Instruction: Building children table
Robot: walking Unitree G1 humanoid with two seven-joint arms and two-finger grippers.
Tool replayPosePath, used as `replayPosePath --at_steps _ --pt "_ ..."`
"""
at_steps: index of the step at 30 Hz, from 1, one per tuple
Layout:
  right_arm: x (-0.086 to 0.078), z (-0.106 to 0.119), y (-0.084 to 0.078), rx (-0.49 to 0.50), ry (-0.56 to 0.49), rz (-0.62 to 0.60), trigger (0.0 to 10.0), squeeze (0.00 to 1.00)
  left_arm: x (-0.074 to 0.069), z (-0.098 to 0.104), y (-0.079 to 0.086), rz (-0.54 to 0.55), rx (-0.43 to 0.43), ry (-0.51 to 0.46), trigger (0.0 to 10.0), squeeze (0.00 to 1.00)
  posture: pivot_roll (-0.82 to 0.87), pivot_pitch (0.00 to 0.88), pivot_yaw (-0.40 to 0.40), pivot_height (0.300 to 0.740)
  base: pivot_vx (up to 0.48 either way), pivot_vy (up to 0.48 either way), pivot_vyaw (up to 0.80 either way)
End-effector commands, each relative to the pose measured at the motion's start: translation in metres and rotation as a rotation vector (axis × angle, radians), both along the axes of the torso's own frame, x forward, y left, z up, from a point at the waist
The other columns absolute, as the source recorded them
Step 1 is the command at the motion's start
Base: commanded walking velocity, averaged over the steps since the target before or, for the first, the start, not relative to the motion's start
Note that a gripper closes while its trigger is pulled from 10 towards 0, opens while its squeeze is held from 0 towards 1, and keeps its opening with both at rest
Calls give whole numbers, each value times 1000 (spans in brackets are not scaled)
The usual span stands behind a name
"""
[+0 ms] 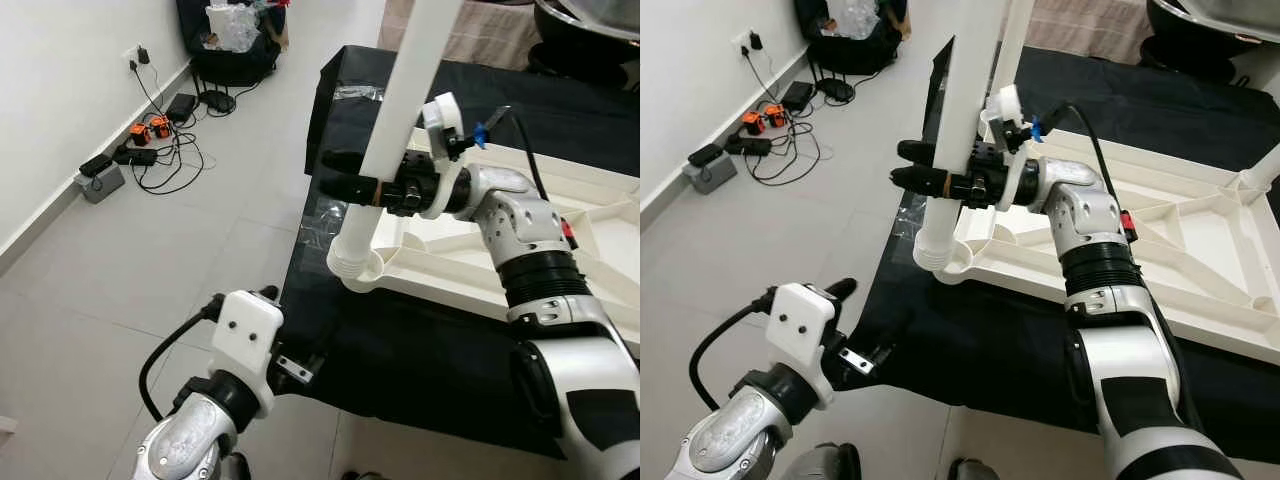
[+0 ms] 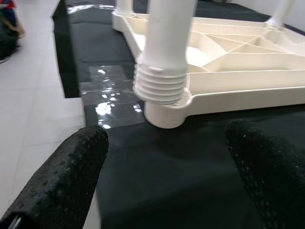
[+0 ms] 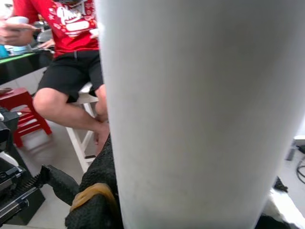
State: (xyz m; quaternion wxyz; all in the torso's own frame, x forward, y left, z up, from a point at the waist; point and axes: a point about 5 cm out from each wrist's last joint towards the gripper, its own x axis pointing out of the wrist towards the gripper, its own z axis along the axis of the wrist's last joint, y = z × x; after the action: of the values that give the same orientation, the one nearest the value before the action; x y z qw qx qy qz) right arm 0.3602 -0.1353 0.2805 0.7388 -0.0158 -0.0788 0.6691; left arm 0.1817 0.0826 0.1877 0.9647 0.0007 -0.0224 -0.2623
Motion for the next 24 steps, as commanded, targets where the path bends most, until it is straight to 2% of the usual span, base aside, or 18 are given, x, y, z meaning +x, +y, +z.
replayPosePath --at_steps 1,5,8,13,17,24 --pt "-2 6 3 11 -32 48 10000 0 -4 3 -3 -38 -4 -5 10000 0 100 246 -71 740 0 0 0" --pt "-2 1 10 -5 -34 93 10000 0 -6 8 -4 -61 12 -33 10000 0 112 258 -71 740 0 0 0" --pt "-1 8 13 -4 -66 115 10000 0 -10 9 -3 -70 22 -34 10000 0 116 274 -62 740 0 0 0" --pt "2 18 8 -20 -114 82 10000 0 -12 9 -2 -72 27 -30 10000 0 123 276 -63 740 0 0 0" --pt "6 30 -3 -85 -199 10 10000 0 -13 10 -2 -78 34 -30 10000 0 125 278 -57 740 0 0 0" --pt "7 28 -10 -135 -204 -10 10000 0 -13 11 -1 -77 50 -30 10000 0 133 293 -58 740 0 0 0"
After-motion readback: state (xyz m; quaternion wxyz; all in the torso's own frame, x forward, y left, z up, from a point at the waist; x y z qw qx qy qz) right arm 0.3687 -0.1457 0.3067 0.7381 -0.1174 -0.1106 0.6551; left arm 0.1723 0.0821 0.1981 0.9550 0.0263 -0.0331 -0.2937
